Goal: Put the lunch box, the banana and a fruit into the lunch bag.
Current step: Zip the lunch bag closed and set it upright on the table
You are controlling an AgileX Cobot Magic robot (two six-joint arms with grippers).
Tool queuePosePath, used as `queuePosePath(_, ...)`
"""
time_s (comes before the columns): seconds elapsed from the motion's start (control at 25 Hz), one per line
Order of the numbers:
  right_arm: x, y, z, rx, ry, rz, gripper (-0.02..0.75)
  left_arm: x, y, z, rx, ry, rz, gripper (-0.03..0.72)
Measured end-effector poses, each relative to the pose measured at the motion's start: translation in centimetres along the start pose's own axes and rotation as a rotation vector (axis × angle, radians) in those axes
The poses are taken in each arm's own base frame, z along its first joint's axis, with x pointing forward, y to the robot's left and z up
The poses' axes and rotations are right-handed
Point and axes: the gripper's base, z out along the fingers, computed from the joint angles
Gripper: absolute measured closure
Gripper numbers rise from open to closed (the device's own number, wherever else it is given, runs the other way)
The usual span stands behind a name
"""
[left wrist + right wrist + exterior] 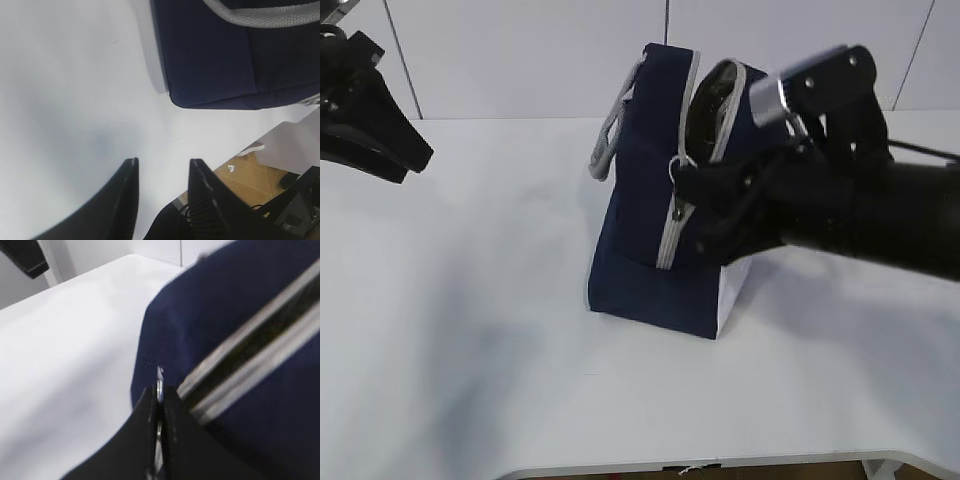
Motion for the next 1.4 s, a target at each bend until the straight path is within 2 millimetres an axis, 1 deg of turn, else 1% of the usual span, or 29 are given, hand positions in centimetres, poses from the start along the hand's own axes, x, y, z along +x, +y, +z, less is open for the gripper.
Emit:
queuePosePath(0.12,-2.3,-0.6,0.5,0.034,-0.001,-0.059,0.720,0.0,0.0,0.0,0.000,0.000,0.000,0.449)
queuePosePath(0.28,-6.0,-1.5,0.8,0.095,-0.031,-0.127,0.720,0.0,0.0,0.0,0.002,-0.001,-0.001,0.449)
queuePosePath(0.36,-7.4,-1.9,0.9,0.132,-0.031,-0.141,0.720,0.0,-0.1,0.0,0.002,0.001,0.001,0.449)
queuePosePath(0.44,-8.4,-2.5,1.5,0.168,-0.017,-0.142,0.720,0.1,-0.3,0.2,0.000,0.008,0.011,0.449)
queuePosePath(0.56,-9.2,-3.2,2.6,0.205,0.008,-0.130,0.720,0.3,-1.4,1.0,-0.005,0.038,0.053,0.449)
queuePosePath(0.68,-9.6,-3.8,3.5,0.237,0.033,-0.064,0.720,0.8,-3.0,2.2,-0.013,0.084,0.124,0.449)
queuePosePath(0.8,-10.2,-4.1,3.7,0.268,0.040,0.008,0.720,1.4,-4.8,3.5,-0.034,0.130,0.206,0.449)
queuePosePath(0.88,-10.7,-4.3,3.7,0.288,0.043,0.042,0.720,1.5,-5.8,4.3,-0.054,0.120,0.258,0.440)
queuePosePath(0.96,-11.0,-4.6,3.9,0.315,0.064,0.072,0.720,1.5,-6.8,5.1,-0.076,0.091,0.311,0.402)
queuePosePath(1.12,-11.5,-5.3,4.7,0.360,0.103,0.140,0.720,1.0,-8.0,6.0,-0.125,-0.001,0.395,0.293)
queuePosePath(1.28,-12.2,-5.8,5.9,0.384,0.124,0.223,0.720,0.3,-8.3,6.1,-0.134,-0.087,0.406,0.264)
queuePosePath(1.4,-12.4,-5.9,6.7,0.387,0.143,0.309,0.720,0.2,-8.8,6.1,-0.085,-0.108,0.388,0.260)
